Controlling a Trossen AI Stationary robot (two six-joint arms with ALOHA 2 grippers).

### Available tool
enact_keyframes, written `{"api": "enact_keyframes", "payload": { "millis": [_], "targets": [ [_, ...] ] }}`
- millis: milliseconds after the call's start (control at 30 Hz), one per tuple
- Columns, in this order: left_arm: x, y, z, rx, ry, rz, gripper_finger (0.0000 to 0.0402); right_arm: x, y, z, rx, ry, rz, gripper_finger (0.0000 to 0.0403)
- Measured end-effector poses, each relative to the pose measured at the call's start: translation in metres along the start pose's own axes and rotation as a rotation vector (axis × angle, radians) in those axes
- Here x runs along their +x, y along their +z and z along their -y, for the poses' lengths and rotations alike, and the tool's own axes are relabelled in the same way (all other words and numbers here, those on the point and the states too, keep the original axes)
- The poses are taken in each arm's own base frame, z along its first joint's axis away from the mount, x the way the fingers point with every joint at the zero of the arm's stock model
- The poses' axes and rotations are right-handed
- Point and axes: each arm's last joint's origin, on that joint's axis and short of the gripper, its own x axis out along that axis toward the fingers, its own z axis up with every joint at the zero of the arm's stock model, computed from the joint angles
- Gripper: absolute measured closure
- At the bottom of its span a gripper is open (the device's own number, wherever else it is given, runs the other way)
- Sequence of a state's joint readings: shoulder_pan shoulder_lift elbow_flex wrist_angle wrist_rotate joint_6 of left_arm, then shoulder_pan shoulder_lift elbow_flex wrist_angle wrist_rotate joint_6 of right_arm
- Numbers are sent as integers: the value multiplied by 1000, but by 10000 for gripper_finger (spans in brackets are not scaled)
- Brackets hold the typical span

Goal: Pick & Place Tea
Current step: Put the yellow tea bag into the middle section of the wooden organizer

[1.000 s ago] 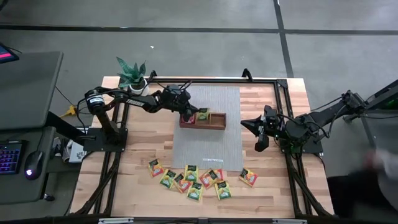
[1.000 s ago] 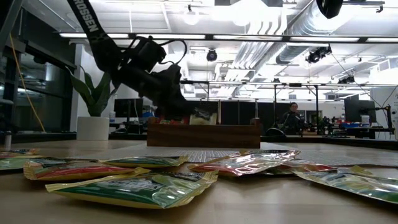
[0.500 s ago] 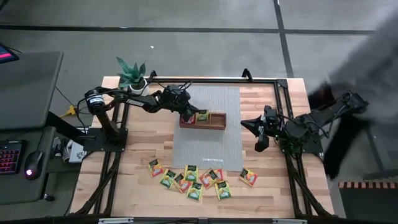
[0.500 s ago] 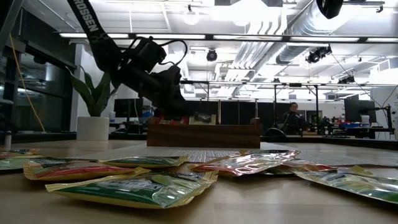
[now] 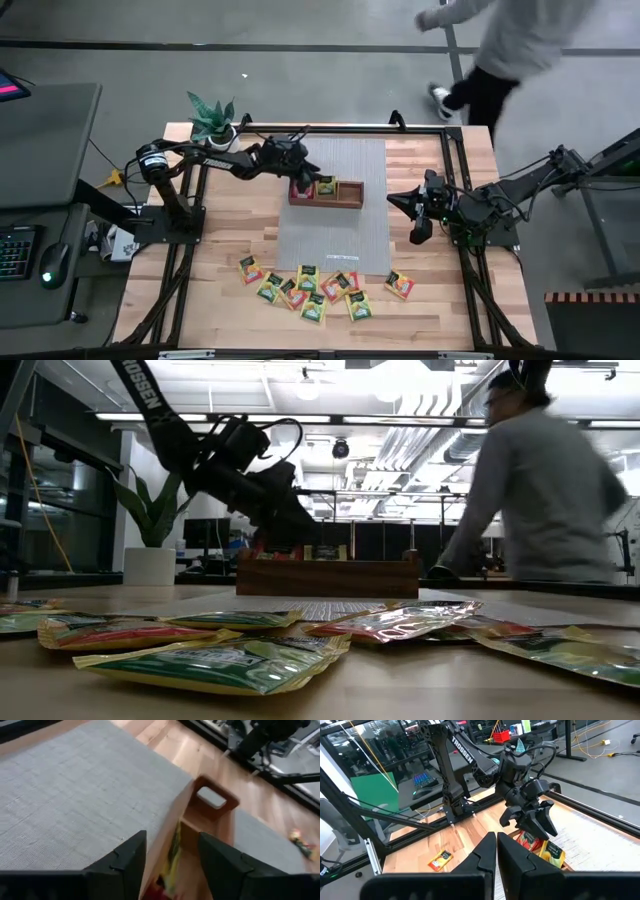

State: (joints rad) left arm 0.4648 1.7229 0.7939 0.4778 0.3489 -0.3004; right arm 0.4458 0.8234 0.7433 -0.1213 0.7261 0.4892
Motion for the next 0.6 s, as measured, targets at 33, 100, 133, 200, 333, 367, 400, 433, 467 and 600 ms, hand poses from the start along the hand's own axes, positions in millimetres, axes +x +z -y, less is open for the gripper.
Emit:
{"api": "enact_keyframes", "payload": {
  "millis": [33,100,133,200,333,367,400,433,467,600],
  "targets": [
    [0,2,1,0,-16,0,223,0,0,0,-2,0,-2,391],
    [1,4,2,-10,-43,0,223,0,-1,0,-4,3,-7,391],
    [1,6,3,-12,-53,0,223,0,-1,0,-6,3,-9,391],
    [1,8,4,-10,-67,3,223,0,-1,0,-10,2,-13,391],
    [-1,12,6,-25,-72,4,223,0,-1,0,-16,3,-16,391],
    [-3,14,8,-28,-77,11,223,0,-2,0,-19,7,-18,391],
    [-4,15,9,-29,-80,16,223,0,-2,0,-21,13,-22,391],
    [-6,16,9,-33,-80,13,223,0,-2,0,-23,19,-25,391],
    [-8,17,11,-45,-78,6,223,0,-2,0,-23,21,-26,391],
    [-21,25,18,-74,-77,9,223,0,-2,0,-35,32,-34,391]
  ]
}}
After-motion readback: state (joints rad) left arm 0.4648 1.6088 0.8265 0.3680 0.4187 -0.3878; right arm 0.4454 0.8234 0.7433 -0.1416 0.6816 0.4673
